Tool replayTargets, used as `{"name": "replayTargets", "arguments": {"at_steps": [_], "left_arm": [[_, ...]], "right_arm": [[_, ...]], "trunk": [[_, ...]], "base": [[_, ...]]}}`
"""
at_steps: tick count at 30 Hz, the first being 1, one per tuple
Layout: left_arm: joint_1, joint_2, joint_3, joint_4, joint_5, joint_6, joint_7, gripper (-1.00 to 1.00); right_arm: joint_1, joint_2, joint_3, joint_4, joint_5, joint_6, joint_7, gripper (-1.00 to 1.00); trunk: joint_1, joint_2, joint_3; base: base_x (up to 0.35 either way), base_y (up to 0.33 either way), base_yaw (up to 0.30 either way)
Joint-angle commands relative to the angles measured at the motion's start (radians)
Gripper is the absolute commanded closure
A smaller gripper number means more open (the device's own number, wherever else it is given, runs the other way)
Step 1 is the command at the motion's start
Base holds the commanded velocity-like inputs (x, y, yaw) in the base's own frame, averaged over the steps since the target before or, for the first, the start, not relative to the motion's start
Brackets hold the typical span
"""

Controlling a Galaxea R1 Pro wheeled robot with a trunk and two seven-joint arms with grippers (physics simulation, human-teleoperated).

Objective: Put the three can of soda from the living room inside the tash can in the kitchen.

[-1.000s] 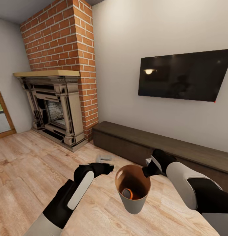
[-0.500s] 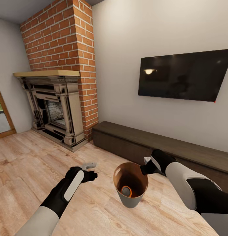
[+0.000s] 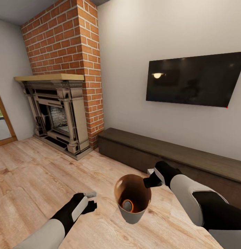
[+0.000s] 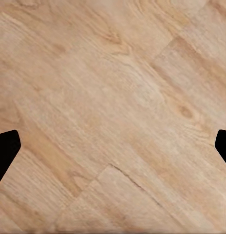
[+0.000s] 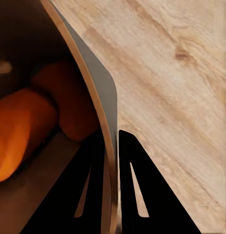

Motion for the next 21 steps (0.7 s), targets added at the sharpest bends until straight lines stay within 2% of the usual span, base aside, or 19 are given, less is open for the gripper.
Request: {"name": "replayTargets", "arguments": {"at_steps": [1,5,7,13,21], "left_arm": [[0.0,0.0,0.0,0.007,0.0,-0.002,-0.001,-1.0],[0.001,0.002,0.006,0.024,0.001,-0.007,-0.008,-1.0],[0.001,0.005,0.008,0.027,0.001,-0.008,-0.024,-1.0],[0.001,0.012,0.011,0.03,0.004,-0.002,-0.114,-1.0],[0.001,0.026,0.011,0.027,0.007,0.008,-0.133,-1.0]], "right_arm": [[-0.001,0.006,-0.022,-0.001,-0.028,0.003,-0.01,1.0],[0.0,0.039,-0.025,-0.002,-0.037,0.002,-0.174,1.0],[0.0,0.045,-0.027,-0.002,-0.039,0.001,-0.226,1.0],[0.0,0.049,-0.028,0.0,-0.039,0.001,-0.284,1.0],[0.002,0.051,-0.027,0.005,-0.041,0.001,-0.285,1.0]], "trunk": [[0.0,0.0,0.0],[0.0,0.0,0.0],[0.0,0.0,0.0],[0.0,0.0,0.0],[0.0,0.0,0.0]], "base": [[0.0,0.0,0.0],[0.0,0.0,0.0],[0.0,0.0,0.0],[0.0,0.0,0.0],[0.0,0.0,0.0]]}}
